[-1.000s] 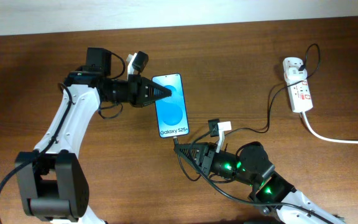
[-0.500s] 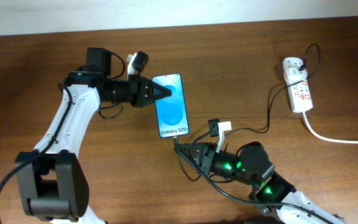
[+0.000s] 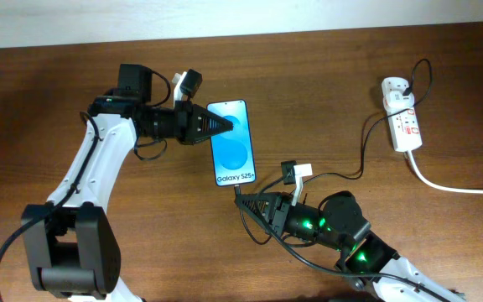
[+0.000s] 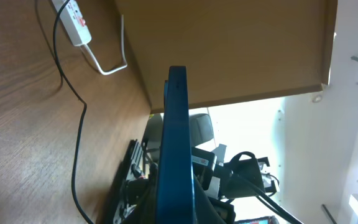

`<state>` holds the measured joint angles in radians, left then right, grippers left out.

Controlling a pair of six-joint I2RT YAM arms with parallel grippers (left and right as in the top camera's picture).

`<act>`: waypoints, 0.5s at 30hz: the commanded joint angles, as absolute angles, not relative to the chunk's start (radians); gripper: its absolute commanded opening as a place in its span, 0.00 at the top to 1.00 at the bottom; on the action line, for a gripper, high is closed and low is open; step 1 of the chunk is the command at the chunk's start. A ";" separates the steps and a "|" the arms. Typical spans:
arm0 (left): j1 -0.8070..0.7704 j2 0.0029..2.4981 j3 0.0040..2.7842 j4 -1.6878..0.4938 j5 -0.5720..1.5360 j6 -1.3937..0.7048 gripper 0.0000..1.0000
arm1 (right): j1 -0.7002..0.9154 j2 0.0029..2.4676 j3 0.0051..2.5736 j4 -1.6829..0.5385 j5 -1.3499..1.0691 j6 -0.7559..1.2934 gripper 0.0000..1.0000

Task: Plug charger to phone and switch on socket
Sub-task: 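Push the plug up into the phone's port with the right gripper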

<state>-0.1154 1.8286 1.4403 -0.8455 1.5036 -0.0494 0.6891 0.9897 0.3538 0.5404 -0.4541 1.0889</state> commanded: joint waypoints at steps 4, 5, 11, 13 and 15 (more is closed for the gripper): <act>-0.144 1.825 1.457 -0.854 1.523 -0.059 1.00 | 0.694 0.991 0.351 0.577 -0.417 1.082 0.96; -0.144 1.825 1.457 -0.854 1.523 -0.059 1.00 | 0.694 0.991 0.351 0.579 -0.415 1.082 0.96; -0.144 1.825 1.457 -0.854 1.523 -0.059 1.00 | 0.694 0.991 0.351 0.585 -0.397 1.083 0.96; -0.144 1.825 1.457 -0.854 1.523 -0.059 1.00 | 0.694 0.991 0.351 0.591 -0.387 1.083 0.96; -0.144 1.825 1.457 -0.855 1.523 -0.059 1.00 | 0.693 0.991 0.351 0.605 -0.379 1.083 0.96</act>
<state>-0.1181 1.8286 1.4403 -0.8455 1.5028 -0.0494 0.6891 0.9897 0.3431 0.5648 -0.4458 1.0927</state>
